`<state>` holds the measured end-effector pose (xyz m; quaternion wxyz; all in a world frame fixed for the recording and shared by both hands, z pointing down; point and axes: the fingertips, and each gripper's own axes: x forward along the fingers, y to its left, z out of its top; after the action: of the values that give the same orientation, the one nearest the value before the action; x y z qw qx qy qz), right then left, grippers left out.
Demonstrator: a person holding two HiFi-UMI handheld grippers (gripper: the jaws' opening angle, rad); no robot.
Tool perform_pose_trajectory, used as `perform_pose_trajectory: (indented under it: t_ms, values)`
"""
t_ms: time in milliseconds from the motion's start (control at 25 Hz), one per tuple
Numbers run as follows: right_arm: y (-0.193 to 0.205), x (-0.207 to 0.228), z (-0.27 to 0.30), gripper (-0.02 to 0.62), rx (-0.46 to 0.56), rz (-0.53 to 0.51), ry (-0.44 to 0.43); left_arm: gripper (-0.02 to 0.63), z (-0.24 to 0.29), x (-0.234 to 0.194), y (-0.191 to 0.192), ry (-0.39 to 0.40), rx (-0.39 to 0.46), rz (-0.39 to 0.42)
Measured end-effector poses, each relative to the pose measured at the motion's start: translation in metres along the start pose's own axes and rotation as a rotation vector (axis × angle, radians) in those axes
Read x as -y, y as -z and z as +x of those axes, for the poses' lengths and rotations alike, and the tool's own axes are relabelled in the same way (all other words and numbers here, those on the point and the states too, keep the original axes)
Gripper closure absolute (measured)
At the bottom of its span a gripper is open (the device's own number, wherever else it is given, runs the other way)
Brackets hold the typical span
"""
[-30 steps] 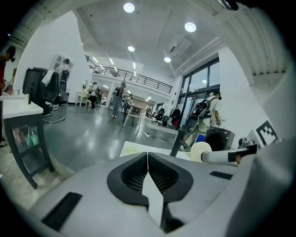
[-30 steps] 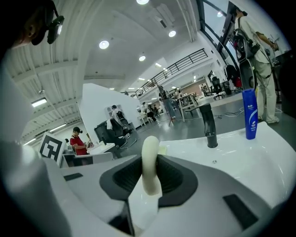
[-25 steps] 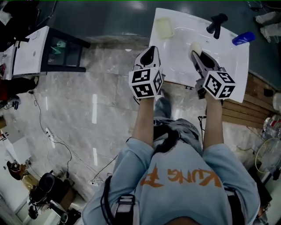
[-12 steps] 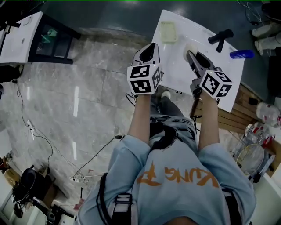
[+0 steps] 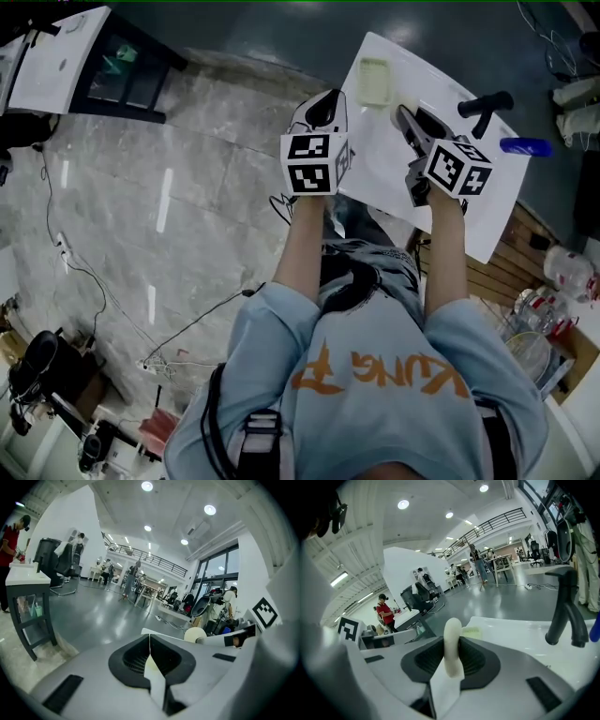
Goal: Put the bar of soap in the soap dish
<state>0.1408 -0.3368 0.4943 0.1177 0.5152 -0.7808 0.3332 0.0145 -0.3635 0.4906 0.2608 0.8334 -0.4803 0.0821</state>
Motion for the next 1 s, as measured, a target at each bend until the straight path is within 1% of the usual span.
perform_pose_trajectory:
  t_ms: [120, 280, 440, 640, 840, 1000]
  values:
    - [-0.007, 0.007, 0.01, 0.48, -0.025, -0.01, -0.018, 0.581, 0.01, -0.003, -0.006, -0.031, 0.005, -0.014]
    - [-0.005, 0.028, 0.02, 0.48, -0.05, 0.022, -0.016, 0.581, 0.025, 0.009, 0.001, -0.022, -0.017, 0.0]
    - [-0.007, 0.038, 0.039, 0.48, -0.073, 0.045, -0.015, 0.581, 0.033, 0.002, 0.007, -0.039, -0.035, -0.008]
    - [-0.008, 0.044, 0.062, 0.48, -0.109, 0.07, -0.017, 0.581, 0.042, -0.011, 0.006, -0.067, -0.042, -0.022]
    - [-0.006, 0.053, 0.078, 0.48, -0.168, 0.063, -0.001, 0.581, 0.05, -0.015, -0.002, -0.084, -0.041, -0.049]
    - [-0.004, 0.055, 0.089, 0.48, -0.2, 0.065, 0.0, 0.581, 0.056, -0.018, 0.001, -0.091, -0.043, -0.065]
